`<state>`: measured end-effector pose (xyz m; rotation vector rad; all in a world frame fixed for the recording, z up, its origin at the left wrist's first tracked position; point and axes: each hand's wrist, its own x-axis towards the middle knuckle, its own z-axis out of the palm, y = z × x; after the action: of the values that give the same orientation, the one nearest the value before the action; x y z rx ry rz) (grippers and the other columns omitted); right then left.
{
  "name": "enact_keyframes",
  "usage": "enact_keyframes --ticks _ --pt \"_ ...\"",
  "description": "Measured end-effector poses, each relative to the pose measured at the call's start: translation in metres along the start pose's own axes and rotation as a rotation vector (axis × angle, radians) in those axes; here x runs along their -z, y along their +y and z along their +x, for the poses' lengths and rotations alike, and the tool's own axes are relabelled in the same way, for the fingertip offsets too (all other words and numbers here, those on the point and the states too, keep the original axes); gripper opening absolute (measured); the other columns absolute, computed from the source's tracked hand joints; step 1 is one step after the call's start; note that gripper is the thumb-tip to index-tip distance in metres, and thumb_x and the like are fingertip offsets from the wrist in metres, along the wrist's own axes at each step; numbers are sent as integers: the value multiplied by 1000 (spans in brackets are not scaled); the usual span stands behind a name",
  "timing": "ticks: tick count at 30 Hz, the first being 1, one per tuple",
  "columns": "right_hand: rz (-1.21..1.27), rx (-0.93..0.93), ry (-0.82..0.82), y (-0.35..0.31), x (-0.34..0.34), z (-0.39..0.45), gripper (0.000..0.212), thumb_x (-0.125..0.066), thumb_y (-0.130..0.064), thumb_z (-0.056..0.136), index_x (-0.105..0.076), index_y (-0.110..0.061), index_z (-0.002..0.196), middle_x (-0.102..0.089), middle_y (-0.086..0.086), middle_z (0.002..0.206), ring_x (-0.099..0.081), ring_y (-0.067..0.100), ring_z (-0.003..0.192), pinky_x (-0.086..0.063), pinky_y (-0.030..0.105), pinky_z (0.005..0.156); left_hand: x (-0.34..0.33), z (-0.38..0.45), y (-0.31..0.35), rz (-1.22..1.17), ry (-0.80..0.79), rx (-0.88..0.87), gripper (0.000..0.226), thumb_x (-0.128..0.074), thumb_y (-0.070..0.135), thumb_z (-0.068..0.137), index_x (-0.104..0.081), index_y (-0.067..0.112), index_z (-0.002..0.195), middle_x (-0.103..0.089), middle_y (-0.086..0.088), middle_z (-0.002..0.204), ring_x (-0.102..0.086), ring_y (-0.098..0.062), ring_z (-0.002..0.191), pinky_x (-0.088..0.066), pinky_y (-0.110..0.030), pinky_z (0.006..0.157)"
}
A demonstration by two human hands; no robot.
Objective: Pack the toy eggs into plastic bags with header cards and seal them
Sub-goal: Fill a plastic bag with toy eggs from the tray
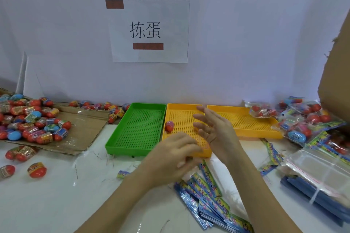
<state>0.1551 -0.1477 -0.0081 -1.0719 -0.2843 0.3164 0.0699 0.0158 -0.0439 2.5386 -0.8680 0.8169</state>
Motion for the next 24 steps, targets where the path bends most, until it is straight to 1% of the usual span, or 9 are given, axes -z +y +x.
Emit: enact_keyframes --ticks 2,4,6,10,13,16,18,21,24 --pt "-25 -31 13 2 1 2 29 -63 -27 101 -73 -8 122 -76 8 97 -72 16 75 -57 20 59 -11 1 13 -82 -157 -48 38 -60 42 105 -69 18 133 -68 6 134 -53 -13 133 -40 -31 113" --pt "-20 -54 46 2 4 3 27 -64 -25 101 -74 -7 119 -75 6 93 -70 16 73 -56 19 57 -22 -1 22 -110 -269 -57 45 -53 49 106 -61 25 144 -61 11 145 -44 -7 142 -31 -30 120" --pt "5 -75 95 0 7 5 25 -64 -23 101 -75 -7 117 -74 4 88 -68 15 71 -53 19 54 -28 -3 25 -146 -269 -49 40 -56 43 106 -63 25 141 -65 10 138 -50 -11 134 -34 -32 114" --pt "59 -113 162 -2 13 8 22 -65 -20 100 -75 -7 114 -71 2 82 -64 13 65 -50 19 51 -26 0 19 -115 -172 -39 21 -64 28 104 -78 18 114 -67 0 100 -58 -20 102 -46 -40 93" --pt "39 -131 170 0 16 8 21 -65 -18 99 -75 -6 113 -70 3 81 -64 11 63 -51 19 51 -21 -2 11 -161 -167 1 21 -60 23 105 -78 12 109 -68 -3 98 -59 -22 95 -47 -36 88" --pt "0 -135 162 0 19 9 22 -65 -19 99 -75 -5 113 -71 3 82 -65 12 64 -52 19 51 -14 -4 4 -209 -166 107 26 -53 22 108 -75 7 110 -68 -3 101 -59 -19 98 -48 -33 87" --pt "-25 -128 147 -1 20 10 22 -65 -19 99 -75 -5 112 -72 4 83 -66 12 65 -52 19 52 -8 -4 2 -267 -153 195 24 -54 20 106 -74 7 102 -68 -1 95 -58 -15 93 -48 -31 84" --pt "-83 -126 120 -4 20 11 23 -62 -23 101 -76 -7 108 -75 6 88 -69 14 68 -55 19 56 -3 -1 -1 -355 44 396 22 -59 12 104 -69 11 85 -65 5 76 -59 -7 71 -48 -24 66" --pt "-190 -151 10 -7 18 11 44 -54 -45 104 -74 -9 115 -79 10 103 -77 21 88 -61 25 72 1 3 -7 -452 356 691 26 -60 14 105 -68 18 80 -63 6 59 -57 -4 49 -41 -13 48"
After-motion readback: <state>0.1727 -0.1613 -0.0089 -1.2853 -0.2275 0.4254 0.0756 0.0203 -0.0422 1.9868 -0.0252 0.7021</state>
